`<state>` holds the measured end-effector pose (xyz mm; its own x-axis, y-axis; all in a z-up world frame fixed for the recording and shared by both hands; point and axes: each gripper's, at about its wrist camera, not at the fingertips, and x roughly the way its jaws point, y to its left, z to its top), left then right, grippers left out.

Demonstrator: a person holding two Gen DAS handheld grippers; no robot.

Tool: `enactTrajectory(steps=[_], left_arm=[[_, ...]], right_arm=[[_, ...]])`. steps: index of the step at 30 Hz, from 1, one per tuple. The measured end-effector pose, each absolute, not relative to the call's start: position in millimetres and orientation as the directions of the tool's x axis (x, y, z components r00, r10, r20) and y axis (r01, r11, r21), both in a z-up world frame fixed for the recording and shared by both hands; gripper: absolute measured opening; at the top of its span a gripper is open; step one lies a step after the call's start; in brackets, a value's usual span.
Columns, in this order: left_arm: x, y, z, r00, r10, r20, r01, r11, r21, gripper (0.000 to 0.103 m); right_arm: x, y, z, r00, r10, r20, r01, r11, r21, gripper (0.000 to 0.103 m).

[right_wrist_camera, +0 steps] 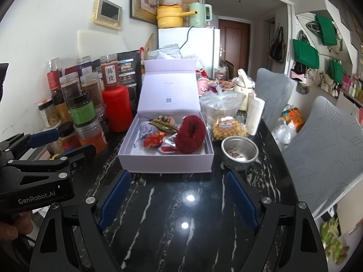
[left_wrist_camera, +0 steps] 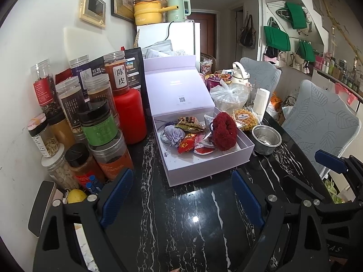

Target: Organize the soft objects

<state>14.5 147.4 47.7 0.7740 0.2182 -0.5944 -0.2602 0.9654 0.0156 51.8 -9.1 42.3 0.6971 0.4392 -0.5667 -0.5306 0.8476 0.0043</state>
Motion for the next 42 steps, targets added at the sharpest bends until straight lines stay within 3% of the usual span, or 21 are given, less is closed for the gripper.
enactTrajectory(steps=[42], left_arm=[[26,149,34,0.738,0.196,-0.645,-0.259,0.966,-0.002,0.09]], right_arm=[[64,-12,33,0.687,0.427,-0.589,-0.525,0.851,0.005,0.087]])
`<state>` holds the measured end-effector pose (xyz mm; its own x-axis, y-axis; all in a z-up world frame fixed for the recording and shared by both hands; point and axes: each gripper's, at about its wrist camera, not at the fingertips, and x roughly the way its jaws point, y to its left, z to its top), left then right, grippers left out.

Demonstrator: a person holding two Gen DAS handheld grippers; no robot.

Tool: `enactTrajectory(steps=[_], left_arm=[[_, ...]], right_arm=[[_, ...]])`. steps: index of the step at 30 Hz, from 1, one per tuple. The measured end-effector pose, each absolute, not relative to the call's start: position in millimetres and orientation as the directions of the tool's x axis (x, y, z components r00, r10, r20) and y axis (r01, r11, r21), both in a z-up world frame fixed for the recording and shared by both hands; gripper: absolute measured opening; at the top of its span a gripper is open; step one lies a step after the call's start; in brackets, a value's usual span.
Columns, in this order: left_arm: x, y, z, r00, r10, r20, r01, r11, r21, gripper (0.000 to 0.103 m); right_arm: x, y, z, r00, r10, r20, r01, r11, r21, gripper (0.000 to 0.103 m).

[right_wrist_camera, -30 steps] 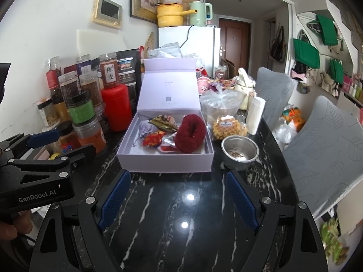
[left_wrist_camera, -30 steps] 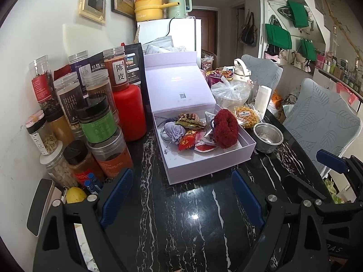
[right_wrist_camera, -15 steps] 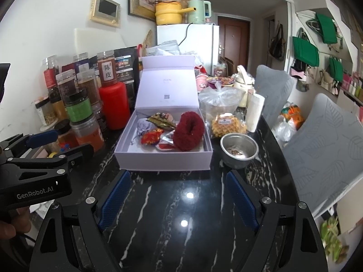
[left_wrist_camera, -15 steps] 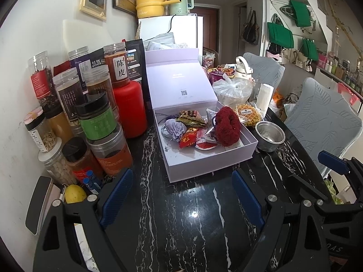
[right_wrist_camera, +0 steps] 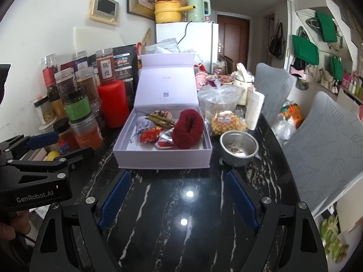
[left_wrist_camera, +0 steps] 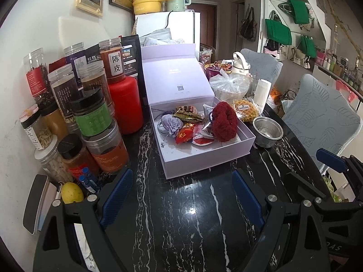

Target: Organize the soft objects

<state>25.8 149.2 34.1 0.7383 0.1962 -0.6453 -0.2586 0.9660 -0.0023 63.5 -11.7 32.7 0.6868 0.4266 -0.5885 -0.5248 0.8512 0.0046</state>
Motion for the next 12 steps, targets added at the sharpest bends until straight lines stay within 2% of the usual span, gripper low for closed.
enactTrajectory(steps=[12], left_arm=[[26.9,150.7,30.8,0.733,0.179,-0.656,-0.25,0.968,-0.014,0.09]], right_arm=[[64.3,-13.8,31.3,0.686,0.424,-0.59,-0.521,0.853,0.007,0.087]])
